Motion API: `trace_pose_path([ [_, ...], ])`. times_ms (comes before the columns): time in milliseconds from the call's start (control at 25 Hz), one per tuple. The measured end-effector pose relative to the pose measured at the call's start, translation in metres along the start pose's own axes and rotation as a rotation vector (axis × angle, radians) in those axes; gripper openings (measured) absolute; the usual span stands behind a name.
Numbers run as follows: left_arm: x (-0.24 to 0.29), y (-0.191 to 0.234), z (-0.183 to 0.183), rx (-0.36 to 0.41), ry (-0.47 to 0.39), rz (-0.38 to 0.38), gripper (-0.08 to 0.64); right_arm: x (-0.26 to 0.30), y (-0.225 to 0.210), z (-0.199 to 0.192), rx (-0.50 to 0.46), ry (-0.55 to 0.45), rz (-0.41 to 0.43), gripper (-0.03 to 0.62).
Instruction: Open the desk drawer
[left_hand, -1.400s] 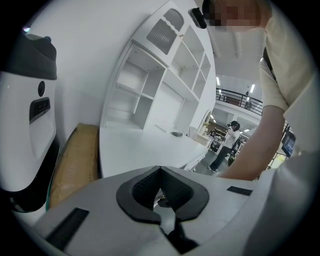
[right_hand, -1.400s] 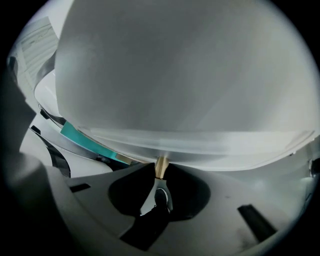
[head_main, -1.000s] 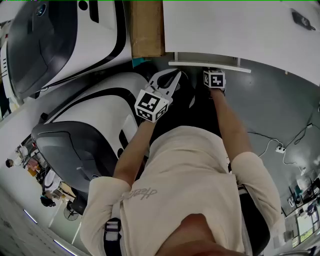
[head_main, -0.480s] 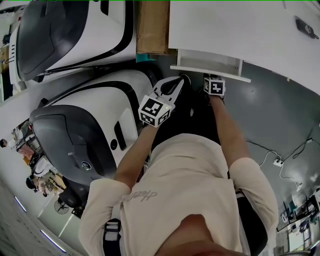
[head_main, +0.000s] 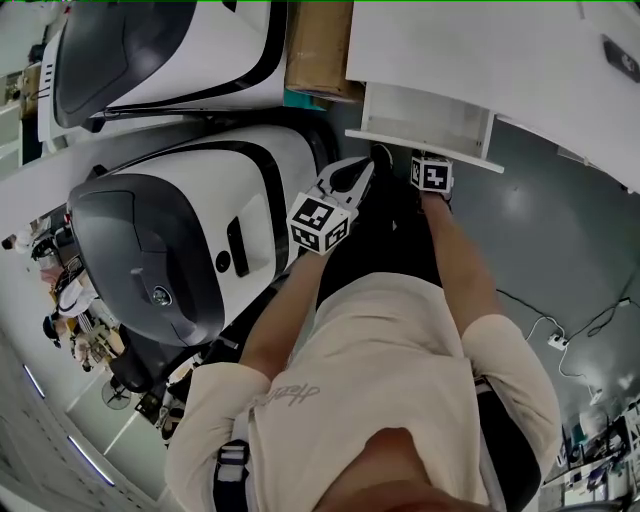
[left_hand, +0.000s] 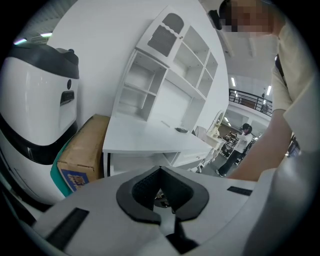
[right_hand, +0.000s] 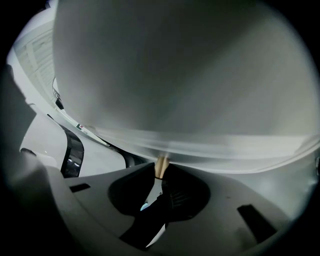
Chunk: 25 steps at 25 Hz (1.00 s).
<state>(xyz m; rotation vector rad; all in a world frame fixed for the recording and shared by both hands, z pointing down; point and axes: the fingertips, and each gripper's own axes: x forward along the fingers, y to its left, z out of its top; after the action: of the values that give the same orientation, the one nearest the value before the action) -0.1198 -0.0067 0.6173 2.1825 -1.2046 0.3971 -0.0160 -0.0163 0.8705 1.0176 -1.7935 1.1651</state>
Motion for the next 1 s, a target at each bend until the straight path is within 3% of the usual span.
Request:
trace_pose_path([
  [320,-0.016,-0.010,-0.013,-0.010,-0.007,0.033,0.000,-0.005,0.010,-0.026,0.015,0.000,0.020,0.077],
  [1000,-0.047,-0.006,-0.039,-0.009,0.028,-0.013,0.000,-0.011,0.015,-0.053,0.079,-0.027,-0.026,0.074],
])
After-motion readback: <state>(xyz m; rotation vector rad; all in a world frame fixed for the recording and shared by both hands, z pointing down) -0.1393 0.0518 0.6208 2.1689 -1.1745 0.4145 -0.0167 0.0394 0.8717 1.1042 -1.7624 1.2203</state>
